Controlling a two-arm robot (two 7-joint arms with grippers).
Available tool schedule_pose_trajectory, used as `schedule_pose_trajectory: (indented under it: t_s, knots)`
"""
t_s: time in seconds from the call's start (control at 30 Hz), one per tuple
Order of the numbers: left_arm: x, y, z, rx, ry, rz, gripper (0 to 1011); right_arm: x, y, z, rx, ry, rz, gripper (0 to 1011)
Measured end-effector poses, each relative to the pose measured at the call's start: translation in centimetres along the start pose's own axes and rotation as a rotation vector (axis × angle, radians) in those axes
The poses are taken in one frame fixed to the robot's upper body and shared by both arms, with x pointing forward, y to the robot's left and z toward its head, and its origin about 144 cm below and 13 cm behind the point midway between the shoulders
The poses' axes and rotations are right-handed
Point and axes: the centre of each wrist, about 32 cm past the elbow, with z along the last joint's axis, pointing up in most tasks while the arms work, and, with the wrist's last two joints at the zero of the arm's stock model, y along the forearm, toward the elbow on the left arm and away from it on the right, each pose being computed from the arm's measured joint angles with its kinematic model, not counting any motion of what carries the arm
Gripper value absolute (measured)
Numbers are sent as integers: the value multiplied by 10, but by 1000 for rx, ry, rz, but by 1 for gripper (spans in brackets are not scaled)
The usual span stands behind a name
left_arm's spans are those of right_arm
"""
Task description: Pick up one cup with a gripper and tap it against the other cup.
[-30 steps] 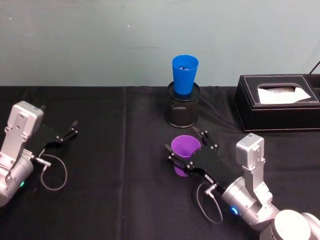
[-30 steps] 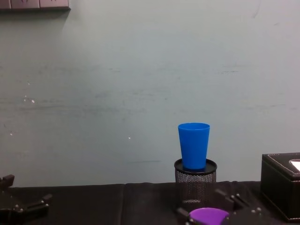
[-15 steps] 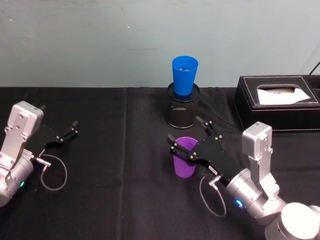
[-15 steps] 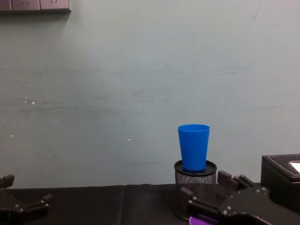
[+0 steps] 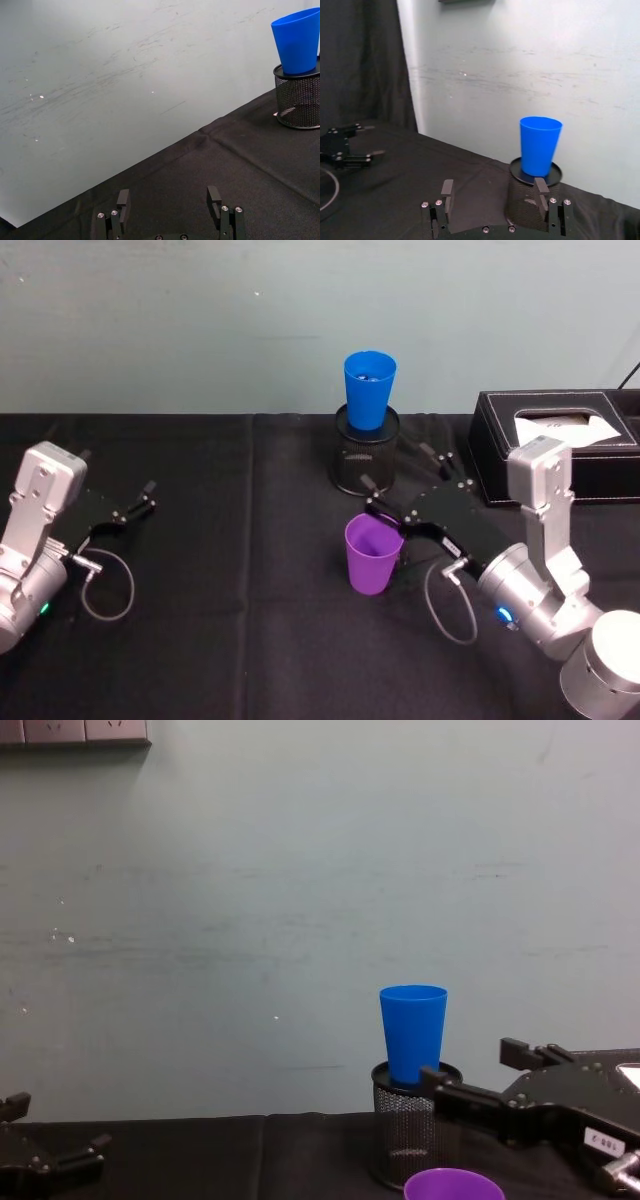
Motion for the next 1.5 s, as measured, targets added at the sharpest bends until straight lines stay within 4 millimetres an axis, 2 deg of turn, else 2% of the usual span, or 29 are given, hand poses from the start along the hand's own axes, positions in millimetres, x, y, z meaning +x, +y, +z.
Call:
schedule_pose_trajectory:
  t_s: [0.2, 0.63, 1.5]
  knots:
    - [0, 0, 0, 0, 0, 0, 1000, 8, -1, -1, -14, 12, -28, 1000]
    - [0, 0, 0, 0, 0, 0, 1000, 26, -10, -15, -56, 28, -96, 1000]
    - [0, 0, 0, 0, 0, 0, 1000, 26, -11, -18, -55, 31, -98, 1000]
